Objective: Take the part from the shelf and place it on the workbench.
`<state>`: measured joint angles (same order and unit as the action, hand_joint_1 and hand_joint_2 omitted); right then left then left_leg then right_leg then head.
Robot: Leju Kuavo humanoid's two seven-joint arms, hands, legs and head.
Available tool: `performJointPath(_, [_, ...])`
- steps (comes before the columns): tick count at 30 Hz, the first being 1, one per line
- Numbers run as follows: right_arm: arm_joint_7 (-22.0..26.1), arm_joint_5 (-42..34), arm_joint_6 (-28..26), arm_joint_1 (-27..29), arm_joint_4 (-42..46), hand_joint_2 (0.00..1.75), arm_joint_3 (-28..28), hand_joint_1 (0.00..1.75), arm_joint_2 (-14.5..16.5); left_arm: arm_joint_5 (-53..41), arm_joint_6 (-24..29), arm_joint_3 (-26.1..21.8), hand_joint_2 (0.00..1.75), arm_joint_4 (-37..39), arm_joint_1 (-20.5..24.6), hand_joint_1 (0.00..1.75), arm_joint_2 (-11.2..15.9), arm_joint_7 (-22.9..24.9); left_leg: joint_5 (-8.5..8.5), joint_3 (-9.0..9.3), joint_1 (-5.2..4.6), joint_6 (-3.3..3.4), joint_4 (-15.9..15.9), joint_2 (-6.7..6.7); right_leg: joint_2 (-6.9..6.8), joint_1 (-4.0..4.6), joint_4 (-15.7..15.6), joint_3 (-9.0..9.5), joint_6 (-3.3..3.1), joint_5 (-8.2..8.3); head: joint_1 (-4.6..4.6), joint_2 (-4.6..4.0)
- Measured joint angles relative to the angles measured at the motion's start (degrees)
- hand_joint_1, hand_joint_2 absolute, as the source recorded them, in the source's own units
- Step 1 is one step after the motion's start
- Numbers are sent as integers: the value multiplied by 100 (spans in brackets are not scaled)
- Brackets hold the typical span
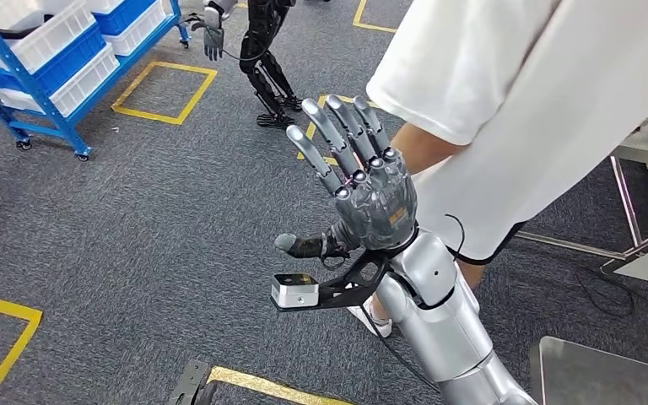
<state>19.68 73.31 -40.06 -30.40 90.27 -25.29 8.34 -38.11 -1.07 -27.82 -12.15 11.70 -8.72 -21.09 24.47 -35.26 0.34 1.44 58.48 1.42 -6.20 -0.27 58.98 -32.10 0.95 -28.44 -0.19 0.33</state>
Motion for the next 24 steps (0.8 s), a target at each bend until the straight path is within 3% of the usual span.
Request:
performJointPath(2, [-14, 0, -1, -16, 13, 0, 0, 0, -11, -11, 3, 1, 0, 0, 15, 0, 0, -1, -20, 15, 11, 62, -24, -115, 294, -35, 443, -184, 34, -276, 1, 0])
performJointPath(4, [-33, 0, -1, -6, 19, 0, 0, 0, -39, -18, 5, 1, 0, 0, 36, 0, -1, -1, -22, 12, -4, 94, -20, -251, 548, -41, 1222, -577, 31, -612, 2, 0])
performJointPath(5, [-40, 0, 0, 6, 19, 0, 0, 0, -55, -20, 6, 0, 0, 0, 38, 0, -1, 0, -20, 15, -14, 101, -18, -329, 588, -39, 1506, -744, 23, -677, 2, 0])
performJointPath(6, [-44, 0, 0, 17, 19, 0, 0, 0, -67, -23, 6, 0, 0, 0, 36, 0, -1, -1, -18, 20, -24, 105, -14, -409, 607, -36, 1597, -828, 8, -626, 1, 0])
performJointPath(8, [-47, 0, 0, 23, 26, 0, 0, 0, -76, -23, 7, -1, 0, 0, 33, 0, -2, -2, -12, 43, -34, 107, -10, -572, 690, -20, 1106, -675, -53, -206, 1, 0])
performJointPath(10, [-48, 0, 0, 20, 39, 0, 0, 0, -79, -24, 8, -1, 0, 0, 39, 0, -21, -2, -7, 36, -21, 90, -1, -718, 1010, -13, 356, -385, -132, 194, 0, 0])
performJointPath(12, [-49, 1, 0, 18, 49, 0, 0, 0, -86, -25, 8, -1, 0, 0, 48, 0, -38, -3, -19, -18, 21, 38, 3, -846, 1218, -4, 27, -271, -163, 278, 7, 0])
performJointPath(14, [-49, 2, 0, 13, 61, 0, 0, 0, -91, -25, 9, -1, 0, 0, 37, 0, -37, -3, -40, -48, 49, -40, -20, -979, 1109, -9, -63, -225, -173, 279, 14, 0])
performJointPath(15, [-49, 5, 1, 9, 66, 0, 0, 0, -91, -27, 9, -1, 0, 0, 26, 0, -35, -3, -18, -59, 37, -71, 2, -934, 1029, -22, -124, -178, -186, 294, 15, 0])
performJointPath(16, [-49, 7, 1, 4, 73, 0, 0, 0, -91, -29, 10, -1, 0, 0, 24, 0, -33, -4, 56, -107, 19, -98, 114, -807, 936, -35, -188, -125, -205, 310, 11, 0])
performJointPath(18, [-50, 11, 1, 0, 81, 0, 0, 0, -95, -37, 11, -1, 0, 0, 44, 0, -31, -8, 356, -363, 1, -137, 670, -423, 734, -25, -257, -53, -235, 314, 6, 0])
performJointPath(20, [-50, 11, 0, 12, 85, 0, 0, 0, -98, -40, 16, -1, 0, 0, 56, 0, -31, -10, 618, -691, 34, -181, 1335, -238, 542, -7, -247, -42, -247, 287, 3, 0])
performJointPath(21, [-50, 11, 0, 20, 85, 0, 0, 0, -99, -40, 19, -1, 0, 0, 51, 0, -31, -11, 628, -758, 55, -203, 1469, -203, 456, -5, -234, -42, -242, 271, 3, 0])
performJointPath(22, [-50, 11, 0, 24, 85, 0, 0, 0, -99, -40, 25, -1, 0, 0, 43, 0, -30, -11, 529, -705, 75, -224, 1371, -175, 377, -9, -217, -42, -232, 253, 2, 0])
performJointPath(24, [-51, 11, 0, 23, 85, 0, 0, 0, -99, -40, 44, -1, 0, 0, 40, 0, -26, -11, 196, -328, 99, -249, 659, -32, 239, -16, -162, -34, -191, 199, 1, 0])
